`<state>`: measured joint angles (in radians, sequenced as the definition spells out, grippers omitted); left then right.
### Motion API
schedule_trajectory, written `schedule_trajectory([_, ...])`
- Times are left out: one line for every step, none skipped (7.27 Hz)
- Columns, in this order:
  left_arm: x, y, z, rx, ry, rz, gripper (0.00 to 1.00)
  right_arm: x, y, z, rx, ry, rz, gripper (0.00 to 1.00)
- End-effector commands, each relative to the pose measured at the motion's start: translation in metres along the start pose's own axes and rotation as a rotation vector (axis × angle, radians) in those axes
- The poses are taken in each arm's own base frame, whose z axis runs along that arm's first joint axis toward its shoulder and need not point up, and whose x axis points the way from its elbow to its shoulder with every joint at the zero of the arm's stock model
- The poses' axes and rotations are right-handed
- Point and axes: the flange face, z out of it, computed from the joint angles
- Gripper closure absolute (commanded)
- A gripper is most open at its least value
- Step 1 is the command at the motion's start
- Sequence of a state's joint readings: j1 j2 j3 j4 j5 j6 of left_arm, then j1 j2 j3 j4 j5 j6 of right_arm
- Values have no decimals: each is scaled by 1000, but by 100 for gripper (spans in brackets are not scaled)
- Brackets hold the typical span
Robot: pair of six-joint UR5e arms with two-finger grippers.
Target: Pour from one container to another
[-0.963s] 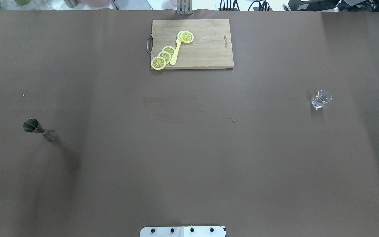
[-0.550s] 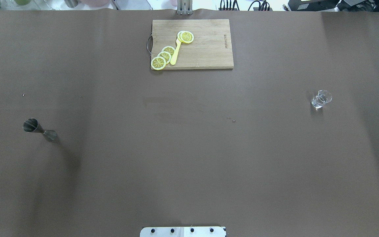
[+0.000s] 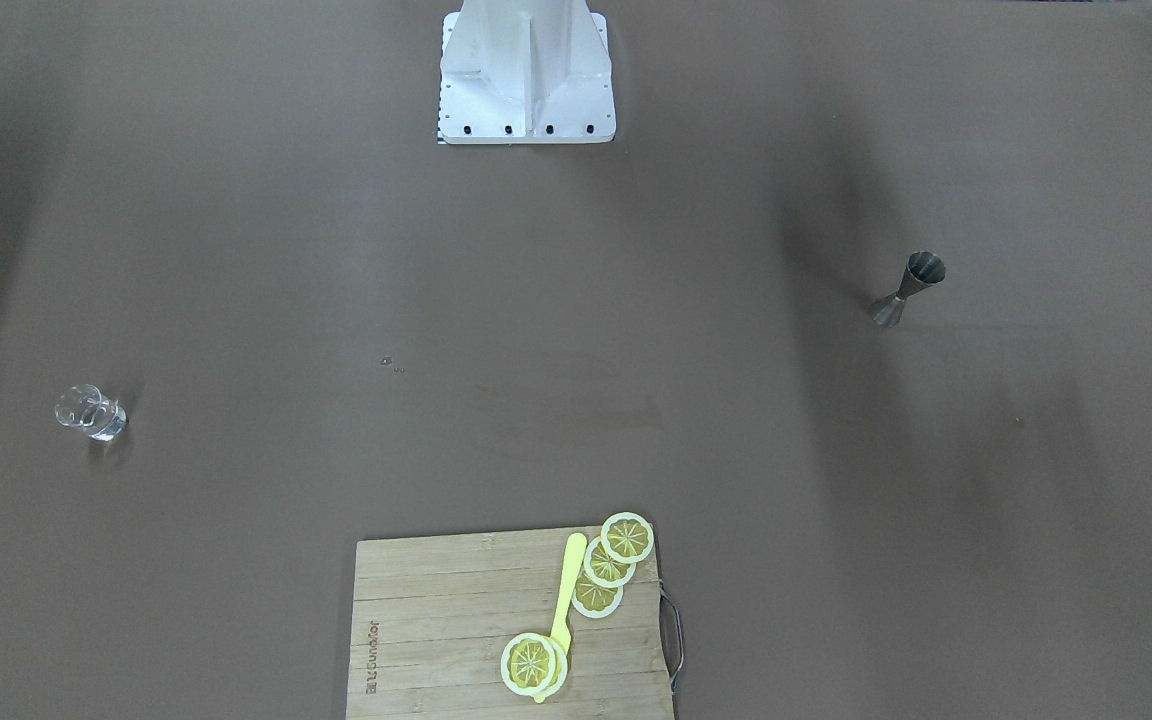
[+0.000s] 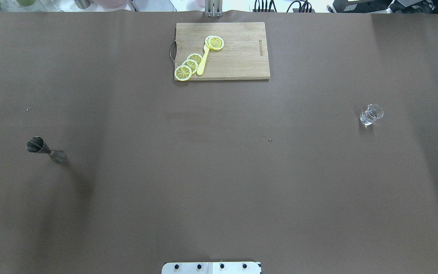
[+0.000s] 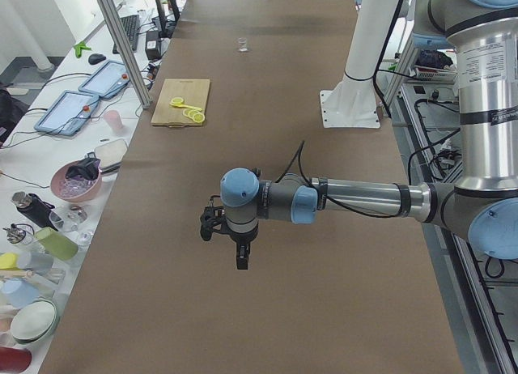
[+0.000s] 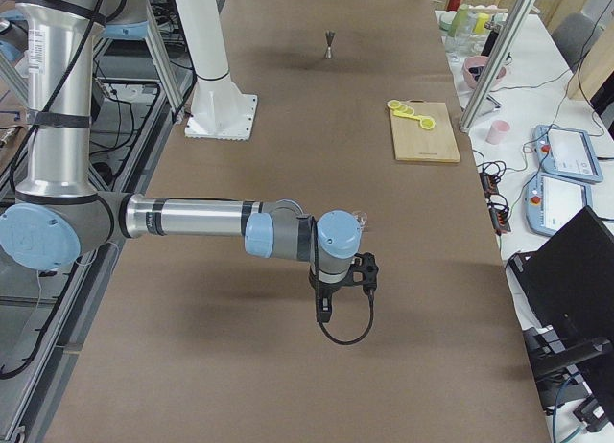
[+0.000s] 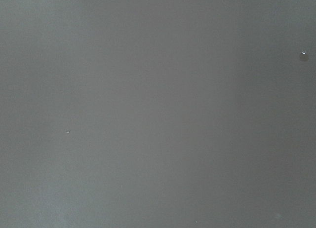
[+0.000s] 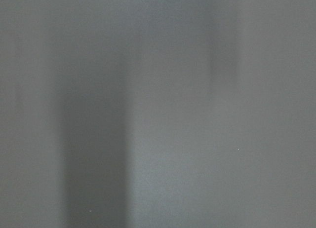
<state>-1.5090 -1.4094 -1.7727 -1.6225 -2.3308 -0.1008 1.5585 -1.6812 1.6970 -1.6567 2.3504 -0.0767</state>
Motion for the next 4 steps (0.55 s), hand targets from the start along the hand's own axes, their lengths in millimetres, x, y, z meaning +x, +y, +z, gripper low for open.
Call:
schedule_trajectory([-1, 0, 1, 4, -2, 2, 1, -2, 0, -2, 4, -1, -4, 0])
schedule_trajectory([-1, 0, 2, 1, -2, 1, 1, -3, 0, -3, 5, -1, -5, 0])
schedule_trajectory([-1, 0, 2, 0, -2, 1, 1, -3, 0, -3, 5, -1, -5, 0])
schedule_trajectory([-5, 0, 6, -7, -1, -6, 1, -3, 0, -3, 5, -1, -5, 0])
